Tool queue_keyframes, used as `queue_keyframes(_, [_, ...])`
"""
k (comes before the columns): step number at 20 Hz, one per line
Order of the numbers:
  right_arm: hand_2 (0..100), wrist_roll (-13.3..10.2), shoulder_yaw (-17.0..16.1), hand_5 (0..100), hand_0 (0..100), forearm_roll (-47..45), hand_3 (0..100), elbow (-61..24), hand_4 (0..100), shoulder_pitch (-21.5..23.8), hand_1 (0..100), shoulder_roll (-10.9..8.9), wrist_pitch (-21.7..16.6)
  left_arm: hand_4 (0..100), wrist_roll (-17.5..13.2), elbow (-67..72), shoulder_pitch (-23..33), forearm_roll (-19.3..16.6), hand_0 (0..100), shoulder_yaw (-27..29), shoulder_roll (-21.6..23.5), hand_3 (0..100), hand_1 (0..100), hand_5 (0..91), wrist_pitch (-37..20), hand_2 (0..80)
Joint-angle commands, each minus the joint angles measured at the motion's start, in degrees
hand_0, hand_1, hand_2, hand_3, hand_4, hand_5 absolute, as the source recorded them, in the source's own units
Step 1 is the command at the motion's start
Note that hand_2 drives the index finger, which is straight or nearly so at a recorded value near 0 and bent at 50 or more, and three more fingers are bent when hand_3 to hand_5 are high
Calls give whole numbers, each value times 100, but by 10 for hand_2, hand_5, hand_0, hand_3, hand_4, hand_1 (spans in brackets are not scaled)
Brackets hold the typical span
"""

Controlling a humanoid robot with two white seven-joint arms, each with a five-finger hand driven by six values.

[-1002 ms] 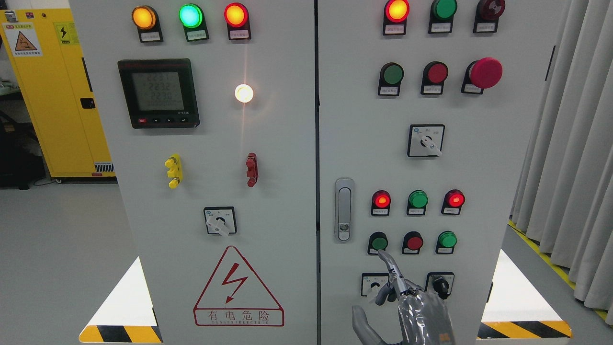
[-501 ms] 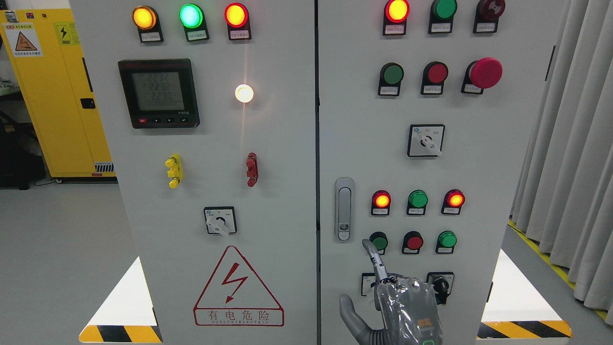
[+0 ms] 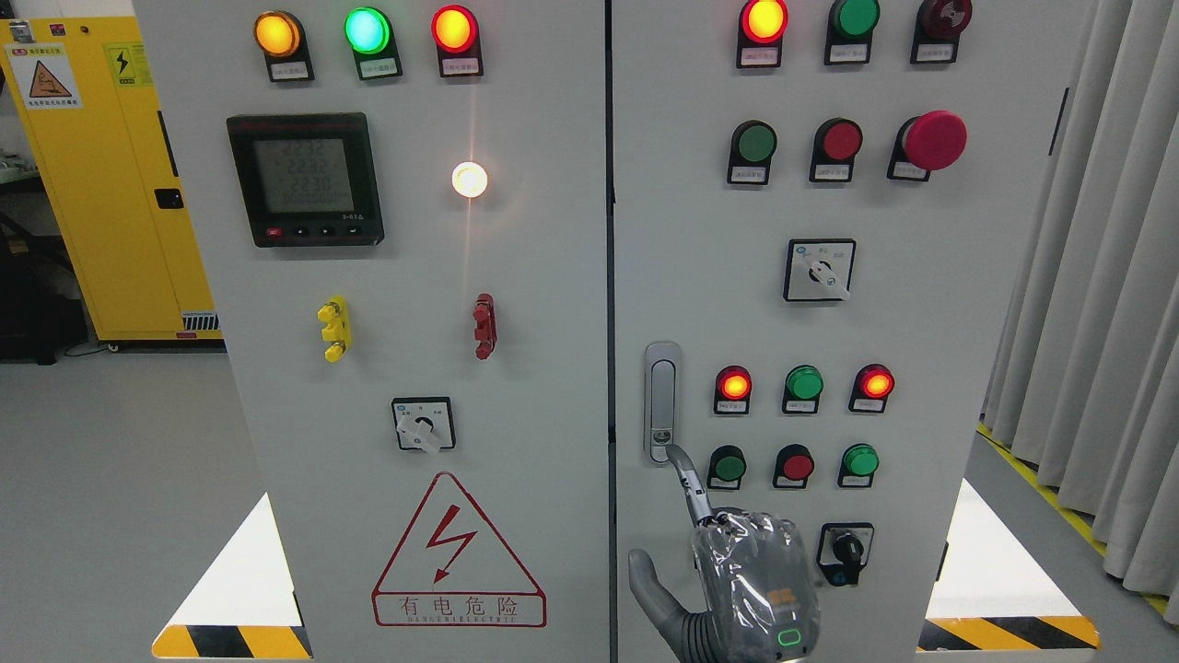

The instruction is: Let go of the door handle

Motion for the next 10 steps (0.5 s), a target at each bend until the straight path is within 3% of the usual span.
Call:
queue_keyframes(1, [0, -13, 43, 1000, 475, 51, 1000, 426, 1000, -108, 423, 98, 36, 0, 1, -70, 0, 0, 120, 0, 0, 0, 556, 0, -2, 0])
queue_keyframes(10, [0, -22, -106, 1000, 477, 16, 1000, 584, 1000, -240, 421, 125, 36, 0, 1, -70, 0, 0, 120, 0, 0, 0, 556, 0, -2, 0])
